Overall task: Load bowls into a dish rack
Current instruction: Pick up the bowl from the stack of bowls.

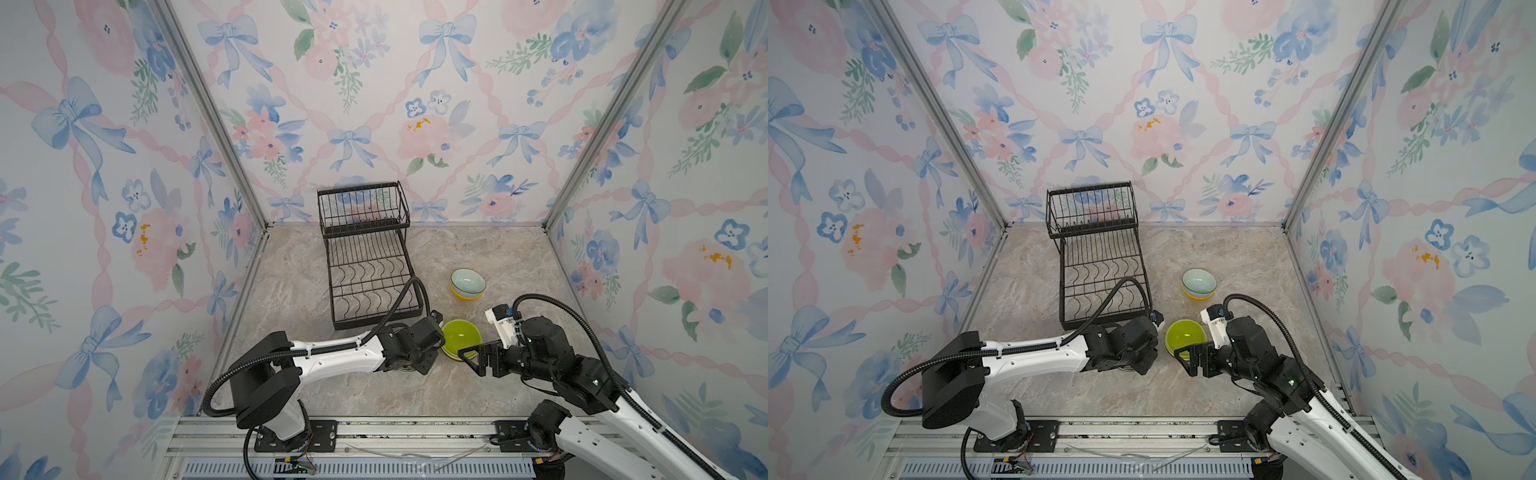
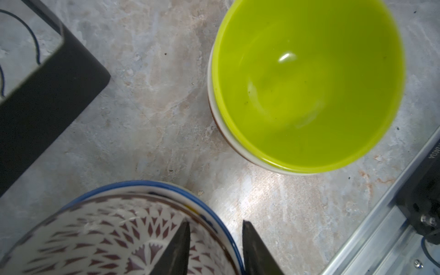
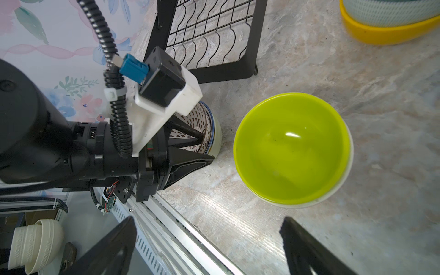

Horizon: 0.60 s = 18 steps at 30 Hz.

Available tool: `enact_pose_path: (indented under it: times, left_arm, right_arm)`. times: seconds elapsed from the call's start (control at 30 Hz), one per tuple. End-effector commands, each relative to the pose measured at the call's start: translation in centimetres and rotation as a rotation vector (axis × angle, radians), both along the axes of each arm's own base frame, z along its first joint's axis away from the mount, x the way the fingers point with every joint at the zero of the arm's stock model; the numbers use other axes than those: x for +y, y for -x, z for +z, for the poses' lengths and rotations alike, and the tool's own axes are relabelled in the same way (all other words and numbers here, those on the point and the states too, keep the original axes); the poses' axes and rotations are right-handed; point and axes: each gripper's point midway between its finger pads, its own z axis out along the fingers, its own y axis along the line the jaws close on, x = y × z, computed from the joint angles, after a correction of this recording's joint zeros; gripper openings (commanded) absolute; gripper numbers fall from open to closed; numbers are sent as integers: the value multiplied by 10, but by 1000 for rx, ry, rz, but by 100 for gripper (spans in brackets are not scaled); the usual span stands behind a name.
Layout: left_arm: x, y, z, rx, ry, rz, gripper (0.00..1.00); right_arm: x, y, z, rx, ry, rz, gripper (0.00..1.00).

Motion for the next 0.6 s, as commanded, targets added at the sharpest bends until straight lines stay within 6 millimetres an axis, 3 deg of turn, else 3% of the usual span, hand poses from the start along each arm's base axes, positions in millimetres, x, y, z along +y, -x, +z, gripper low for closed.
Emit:
enact_pose_path:
  times: [0.0,0.57]
  left_arm:
    - [2,-1,6,-11,-7,9,31]
    - [6,0,13,-8,9,28,5]
  right_arm:
    - [3,0,-2,1,-7,4,96]
    - [7,-2,-9,11,-14,2,96]
